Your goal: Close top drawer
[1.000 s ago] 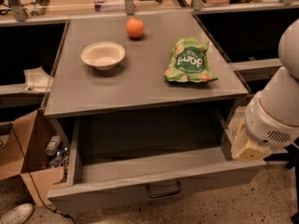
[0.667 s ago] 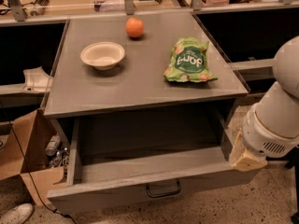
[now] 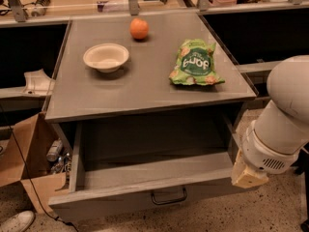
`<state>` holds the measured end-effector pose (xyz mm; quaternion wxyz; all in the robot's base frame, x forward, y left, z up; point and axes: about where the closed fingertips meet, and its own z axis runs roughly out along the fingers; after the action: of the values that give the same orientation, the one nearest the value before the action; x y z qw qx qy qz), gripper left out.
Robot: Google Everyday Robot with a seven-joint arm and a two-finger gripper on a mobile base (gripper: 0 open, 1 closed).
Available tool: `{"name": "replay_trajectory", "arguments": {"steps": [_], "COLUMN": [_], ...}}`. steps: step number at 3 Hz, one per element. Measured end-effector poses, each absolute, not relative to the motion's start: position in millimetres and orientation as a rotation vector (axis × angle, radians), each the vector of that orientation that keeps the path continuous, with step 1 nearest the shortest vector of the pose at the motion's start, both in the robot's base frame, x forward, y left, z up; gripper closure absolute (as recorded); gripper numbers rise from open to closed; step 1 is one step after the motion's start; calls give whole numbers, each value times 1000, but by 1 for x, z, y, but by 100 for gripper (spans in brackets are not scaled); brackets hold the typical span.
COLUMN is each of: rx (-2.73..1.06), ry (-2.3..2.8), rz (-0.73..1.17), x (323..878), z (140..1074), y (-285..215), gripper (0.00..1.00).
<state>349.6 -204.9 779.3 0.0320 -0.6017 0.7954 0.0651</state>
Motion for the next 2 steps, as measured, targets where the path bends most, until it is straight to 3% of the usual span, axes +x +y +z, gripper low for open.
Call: {"name": "replay_trajectory", "arguments": {"steps": [2], "rx": [-1798], "ry": [2530], "rz": [320], "x": [321], "z": [740], "y": [-206], "gripper": [100]}}
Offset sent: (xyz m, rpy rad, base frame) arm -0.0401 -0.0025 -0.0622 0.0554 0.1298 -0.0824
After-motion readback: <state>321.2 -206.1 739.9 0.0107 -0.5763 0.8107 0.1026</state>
